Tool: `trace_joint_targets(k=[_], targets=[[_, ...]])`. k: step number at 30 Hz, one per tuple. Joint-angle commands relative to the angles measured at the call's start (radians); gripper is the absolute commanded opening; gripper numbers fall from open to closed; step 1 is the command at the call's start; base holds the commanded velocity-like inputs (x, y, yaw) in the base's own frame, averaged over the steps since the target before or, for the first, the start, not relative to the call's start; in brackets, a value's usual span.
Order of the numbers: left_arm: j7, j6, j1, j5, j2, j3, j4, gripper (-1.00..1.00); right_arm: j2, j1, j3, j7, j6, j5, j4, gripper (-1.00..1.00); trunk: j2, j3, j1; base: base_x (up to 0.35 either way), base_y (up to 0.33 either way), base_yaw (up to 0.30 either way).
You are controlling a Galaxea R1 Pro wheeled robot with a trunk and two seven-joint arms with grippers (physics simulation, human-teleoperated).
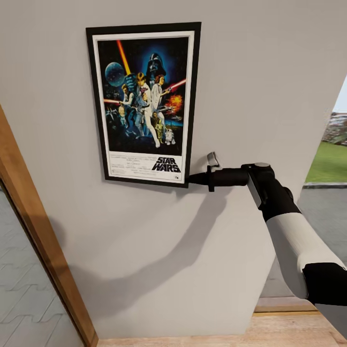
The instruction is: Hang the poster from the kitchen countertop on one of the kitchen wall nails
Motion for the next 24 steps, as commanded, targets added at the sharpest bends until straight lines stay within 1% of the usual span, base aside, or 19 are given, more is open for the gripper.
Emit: trace_joint_targets(k=[1, 10, 16, 24], targets=[[-0.007, 0.005, 0.0, -0.002, -0.001, 0.003, -0.002, 1.0, -0.001, -0.001, 0.0, 0.003, 0.013, 0.01, 0.002, -1.0, -0.001, -0.001, 0.001, 0.009, 0.0, 0.0], [-0.007, 0.005, 0.0, -0.002, 0.0, 0.003, -0.002, 1.0, -0.001, -0.001, 0.0, 0.003, 0.013, 0.01, 0.001, -1.0, -0.001, -0.001, 0.001, -0.003, 0.0, 0.0], [-0.007, 0.005, 0.0, -0.002, 0.0, 0.003, -0.002, 1.0, -0.001, -0.001, 0.0, 0.003, 0.013, 0.01, 0.001, -1.0, -0.001, -0.001, 0.001, -0.168, 0.0, 0.0], [-0.007, 0.005, 0.0, -0.002, 0.0, 0.003, -0.002, 1.0, -0.001, -0.001, 0.0, 0.003, 0.013, 0.01, 0.0, -1.0, -0.001, -0.001, 0.001, -0.013, 0.0, 0.0]])
